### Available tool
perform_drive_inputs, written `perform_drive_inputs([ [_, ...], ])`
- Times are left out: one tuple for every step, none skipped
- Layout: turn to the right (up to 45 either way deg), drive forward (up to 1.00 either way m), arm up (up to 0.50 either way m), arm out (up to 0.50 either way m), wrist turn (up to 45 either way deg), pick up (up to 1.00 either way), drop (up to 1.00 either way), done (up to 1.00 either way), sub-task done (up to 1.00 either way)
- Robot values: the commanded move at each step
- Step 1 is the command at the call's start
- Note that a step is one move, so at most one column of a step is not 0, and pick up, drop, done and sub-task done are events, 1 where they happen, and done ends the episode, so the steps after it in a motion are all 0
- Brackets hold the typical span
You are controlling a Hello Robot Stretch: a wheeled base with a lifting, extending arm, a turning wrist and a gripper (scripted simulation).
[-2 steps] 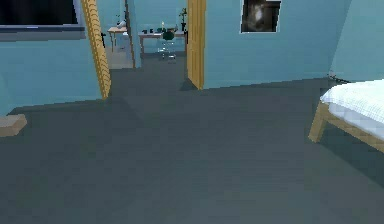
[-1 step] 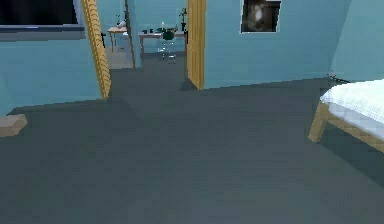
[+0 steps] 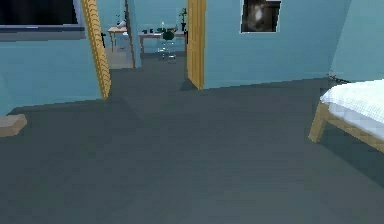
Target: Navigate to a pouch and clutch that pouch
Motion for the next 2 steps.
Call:
perform_drive_inputs([
  [0.0,0.0,0.0,0.4,0.0,0.0,0.0,0.0,0.0],
  [0.0,0.0,0.0,0.0,45.0,0.0,0.0,0.0,0.0],
])
